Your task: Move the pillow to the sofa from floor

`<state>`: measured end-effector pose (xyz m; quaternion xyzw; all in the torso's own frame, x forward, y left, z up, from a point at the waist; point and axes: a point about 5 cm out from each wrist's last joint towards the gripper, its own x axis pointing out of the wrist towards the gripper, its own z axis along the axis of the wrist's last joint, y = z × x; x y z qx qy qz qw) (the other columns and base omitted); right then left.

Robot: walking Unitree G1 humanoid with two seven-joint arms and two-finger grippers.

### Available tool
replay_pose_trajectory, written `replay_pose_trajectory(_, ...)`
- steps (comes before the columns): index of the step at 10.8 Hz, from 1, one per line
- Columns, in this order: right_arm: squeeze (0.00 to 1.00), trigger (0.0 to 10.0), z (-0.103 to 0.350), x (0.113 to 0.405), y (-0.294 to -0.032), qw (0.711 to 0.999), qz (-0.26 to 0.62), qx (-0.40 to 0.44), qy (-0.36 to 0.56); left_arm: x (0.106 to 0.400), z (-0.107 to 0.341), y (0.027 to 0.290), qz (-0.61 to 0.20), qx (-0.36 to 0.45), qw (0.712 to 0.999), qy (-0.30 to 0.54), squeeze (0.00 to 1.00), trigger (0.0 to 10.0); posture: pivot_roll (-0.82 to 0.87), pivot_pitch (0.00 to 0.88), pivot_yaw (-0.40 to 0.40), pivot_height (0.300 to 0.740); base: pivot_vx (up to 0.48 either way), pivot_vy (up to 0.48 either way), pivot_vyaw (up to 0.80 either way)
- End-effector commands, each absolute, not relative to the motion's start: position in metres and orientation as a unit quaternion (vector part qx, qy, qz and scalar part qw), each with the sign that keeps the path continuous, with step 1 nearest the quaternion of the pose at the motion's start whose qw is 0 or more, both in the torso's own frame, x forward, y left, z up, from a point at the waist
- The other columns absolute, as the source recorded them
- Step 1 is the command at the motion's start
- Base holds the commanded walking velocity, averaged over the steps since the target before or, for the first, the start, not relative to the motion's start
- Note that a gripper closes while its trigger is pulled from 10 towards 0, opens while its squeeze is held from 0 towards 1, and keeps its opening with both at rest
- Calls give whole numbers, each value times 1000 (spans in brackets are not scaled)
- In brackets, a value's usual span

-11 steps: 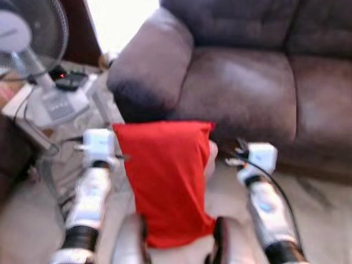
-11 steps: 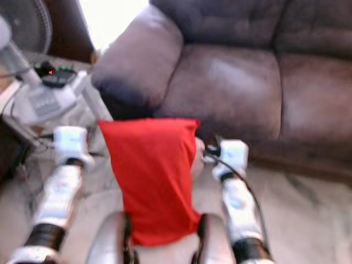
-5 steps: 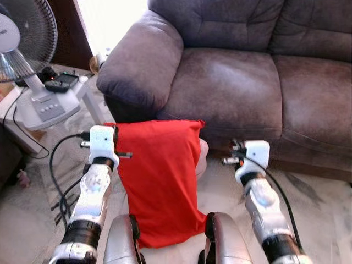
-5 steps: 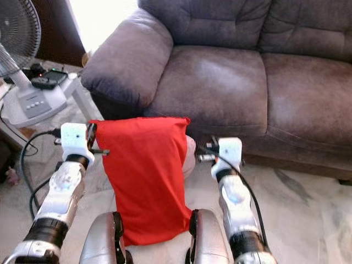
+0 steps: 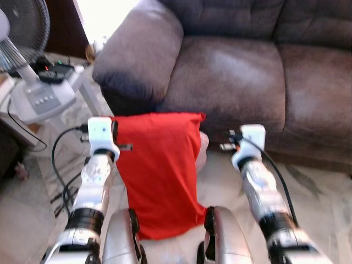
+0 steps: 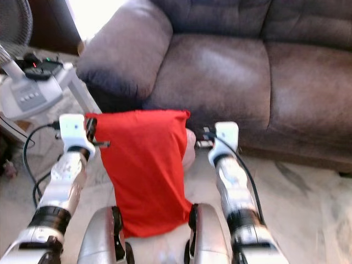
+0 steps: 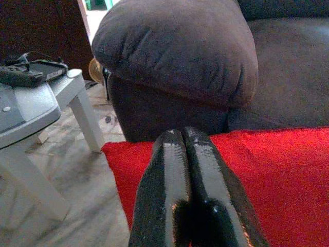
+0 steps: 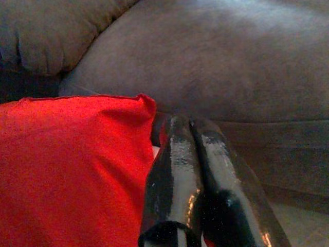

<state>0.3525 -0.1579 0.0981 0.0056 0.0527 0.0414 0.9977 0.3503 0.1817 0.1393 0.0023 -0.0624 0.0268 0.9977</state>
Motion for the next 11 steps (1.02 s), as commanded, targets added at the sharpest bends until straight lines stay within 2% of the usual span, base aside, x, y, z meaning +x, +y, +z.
replay_pose_trajectory(1,0,10000,95,354,-158,996,40,17,71,351,145,191,45,-12,997,-68,0,10000,82,256,-12,577,0,0,0)
replay_pose_trajectory(5,0,10000,115,372,-140,996,63,12,65,343,152,194,49,-11,996,-76,0,10000,115,323,2,577,0,0,0)
replay_pose_trajectory(8,0,10000,110,365,-139,997,58,29,50,342,151,197,52,-9,996,-72,0,10000,109,303,13,577,0,0,0)
replay_pose_trajectory(11,0,10000,107,356,-157,999,28,20,30,345,150,192,38,-5,997,-68,0,10000,82,249,9,577,0,0,0)
